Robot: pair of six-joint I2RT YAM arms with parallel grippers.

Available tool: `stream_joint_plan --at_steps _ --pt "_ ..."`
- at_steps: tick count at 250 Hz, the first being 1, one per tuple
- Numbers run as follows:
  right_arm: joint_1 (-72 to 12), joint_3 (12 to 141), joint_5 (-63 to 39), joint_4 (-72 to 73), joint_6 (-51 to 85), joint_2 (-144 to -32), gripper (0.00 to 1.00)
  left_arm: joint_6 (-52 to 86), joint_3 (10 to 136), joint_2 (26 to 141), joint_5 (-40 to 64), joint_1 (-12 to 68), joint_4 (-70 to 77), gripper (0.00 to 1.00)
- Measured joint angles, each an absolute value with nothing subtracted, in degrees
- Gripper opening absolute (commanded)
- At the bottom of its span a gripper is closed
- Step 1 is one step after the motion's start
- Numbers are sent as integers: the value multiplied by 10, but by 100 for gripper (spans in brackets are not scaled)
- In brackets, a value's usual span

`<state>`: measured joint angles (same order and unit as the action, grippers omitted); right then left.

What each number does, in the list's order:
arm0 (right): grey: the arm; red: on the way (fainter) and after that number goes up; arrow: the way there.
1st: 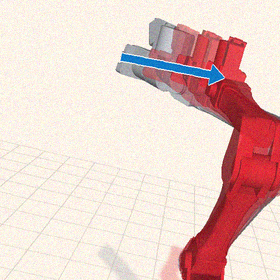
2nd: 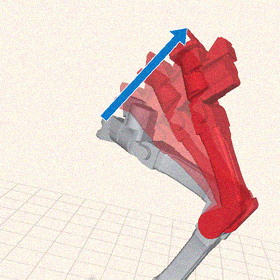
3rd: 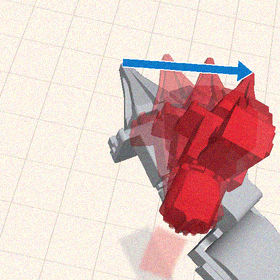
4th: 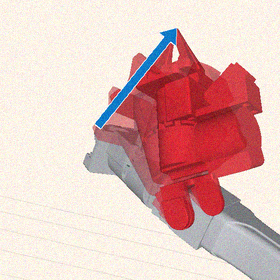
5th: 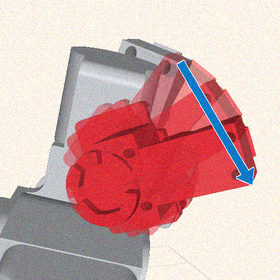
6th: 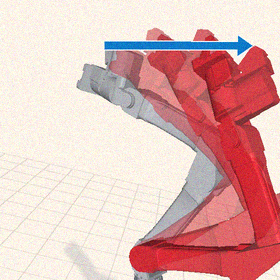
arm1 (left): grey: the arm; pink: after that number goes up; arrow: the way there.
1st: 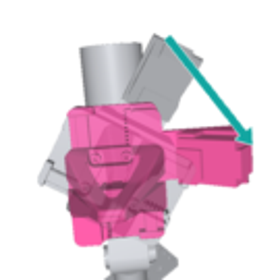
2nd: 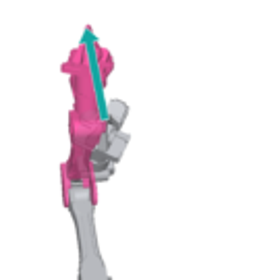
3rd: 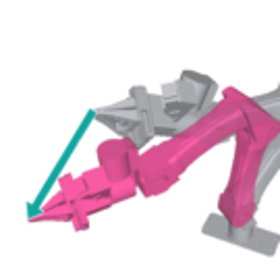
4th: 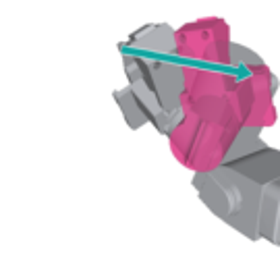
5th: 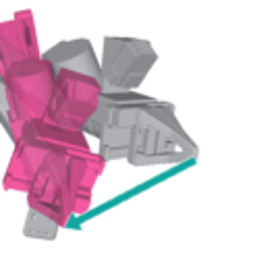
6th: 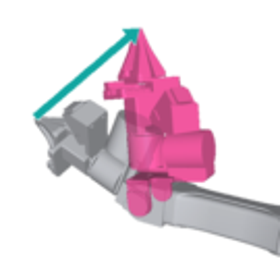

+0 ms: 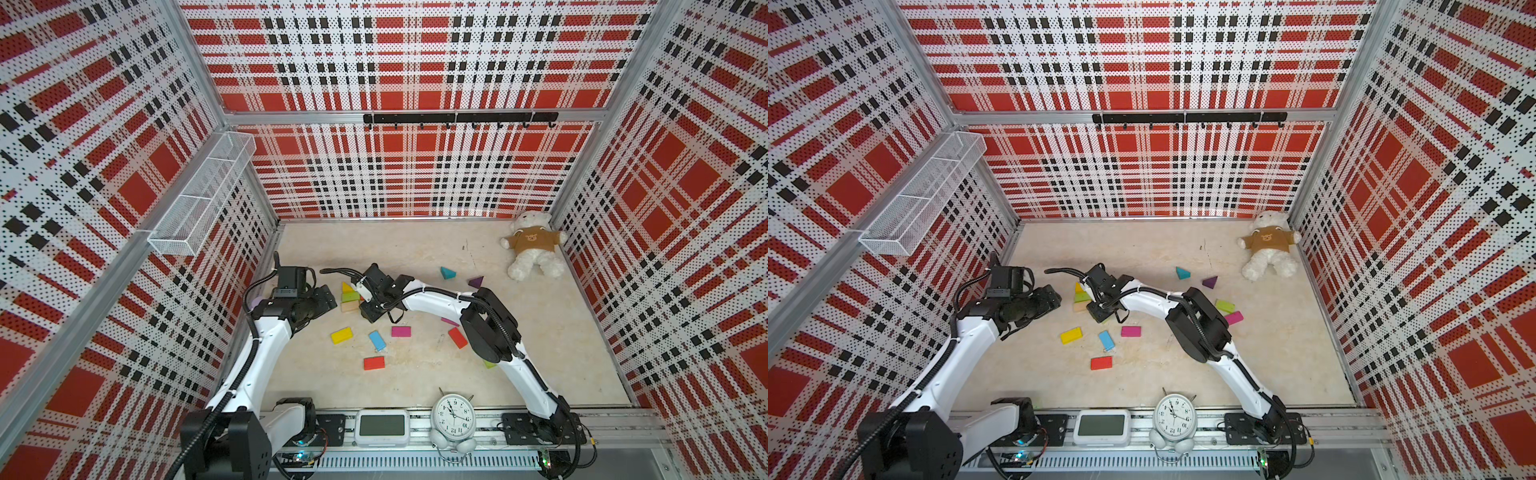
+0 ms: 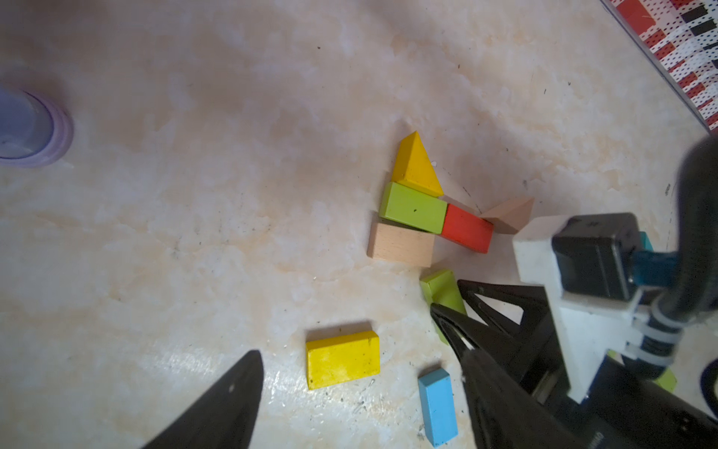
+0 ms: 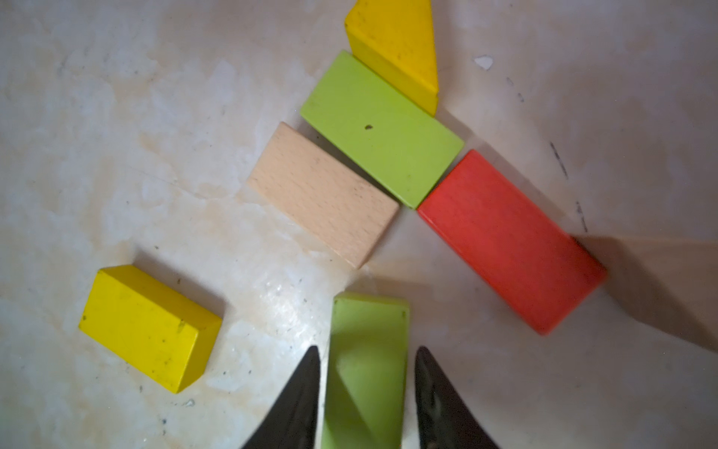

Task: Assemble a carrot with building blocks
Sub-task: Assemble the building block at the center of the board.

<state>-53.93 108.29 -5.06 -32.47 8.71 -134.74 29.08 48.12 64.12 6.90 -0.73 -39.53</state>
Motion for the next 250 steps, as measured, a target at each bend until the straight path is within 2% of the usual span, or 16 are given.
stream_joint_plan --at_steps 70,142,250 --pt "-540 1063 -35 -317 87 -1338 67 291 481 641 73 -8 -396 83" --pt "-548 996 -5 -319 86 -1285 70 291 481 641 78 -8 -395 83" --pt "-558 989 25 -329 97 -1284 70 291 472 641 87 -8 -395 83"
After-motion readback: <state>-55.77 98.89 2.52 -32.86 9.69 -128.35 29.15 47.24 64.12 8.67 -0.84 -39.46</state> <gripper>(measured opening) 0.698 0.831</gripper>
